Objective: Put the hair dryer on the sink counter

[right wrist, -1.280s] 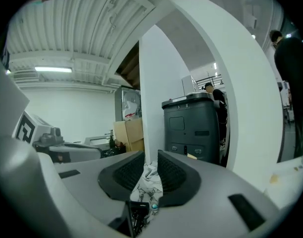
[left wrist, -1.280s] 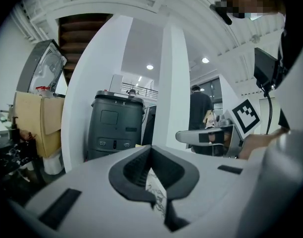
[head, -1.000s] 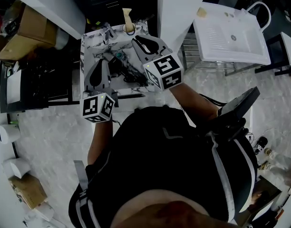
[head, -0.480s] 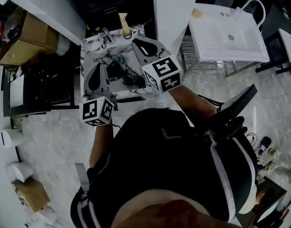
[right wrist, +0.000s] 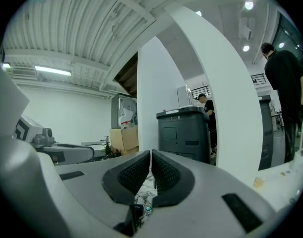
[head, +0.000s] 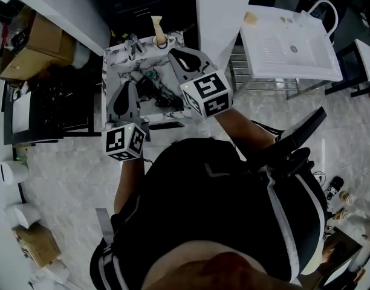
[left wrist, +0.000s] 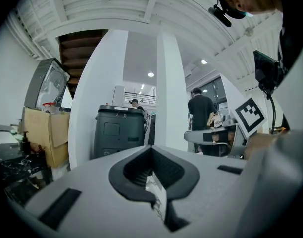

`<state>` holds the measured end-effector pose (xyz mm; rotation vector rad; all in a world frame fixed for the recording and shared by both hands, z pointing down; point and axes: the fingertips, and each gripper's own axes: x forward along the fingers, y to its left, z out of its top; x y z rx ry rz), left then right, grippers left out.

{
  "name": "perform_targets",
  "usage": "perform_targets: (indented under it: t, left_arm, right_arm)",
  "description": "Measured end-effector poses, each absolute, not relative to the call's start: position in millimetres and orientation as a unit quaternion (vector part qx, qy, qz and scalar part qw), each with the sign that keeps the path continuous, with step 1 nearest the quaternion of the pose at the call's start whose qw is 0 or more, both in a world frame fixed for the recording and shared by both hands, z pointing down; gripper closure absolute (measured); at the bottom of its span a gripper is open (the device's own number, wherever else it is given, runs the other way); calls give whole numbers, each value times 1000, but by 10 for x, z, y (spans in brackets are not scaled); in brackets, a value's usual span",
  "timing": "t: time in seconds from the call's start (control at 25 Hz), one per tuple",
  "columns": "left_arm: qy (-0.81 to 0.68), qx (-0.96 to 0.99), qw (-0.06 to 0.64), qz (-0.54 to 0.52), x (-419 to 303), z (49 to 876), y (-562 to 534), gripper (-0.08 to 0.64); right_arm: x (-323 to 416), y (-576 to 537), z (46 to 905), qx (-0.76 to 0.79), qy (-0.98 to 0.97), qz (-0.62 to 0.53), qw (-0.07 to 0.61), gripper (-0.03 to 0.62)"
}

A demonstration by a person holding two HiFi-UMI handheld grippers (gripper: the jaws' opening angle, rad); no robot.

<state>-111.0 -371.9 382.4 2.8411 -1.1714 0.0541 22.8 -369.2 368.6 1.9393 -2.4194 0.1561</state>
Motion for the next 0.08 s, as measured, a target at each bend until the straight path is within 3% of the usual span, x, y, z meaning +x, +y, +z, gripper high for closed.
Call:
perform_targets:
  t: [0.08]
  left_arm:
    - [-382, 923, 35, 19, -1114, 3831, -3706, 555]
  right_arm:
    - [233, -3691, 3683, 625, -779, 50, 20, 561]
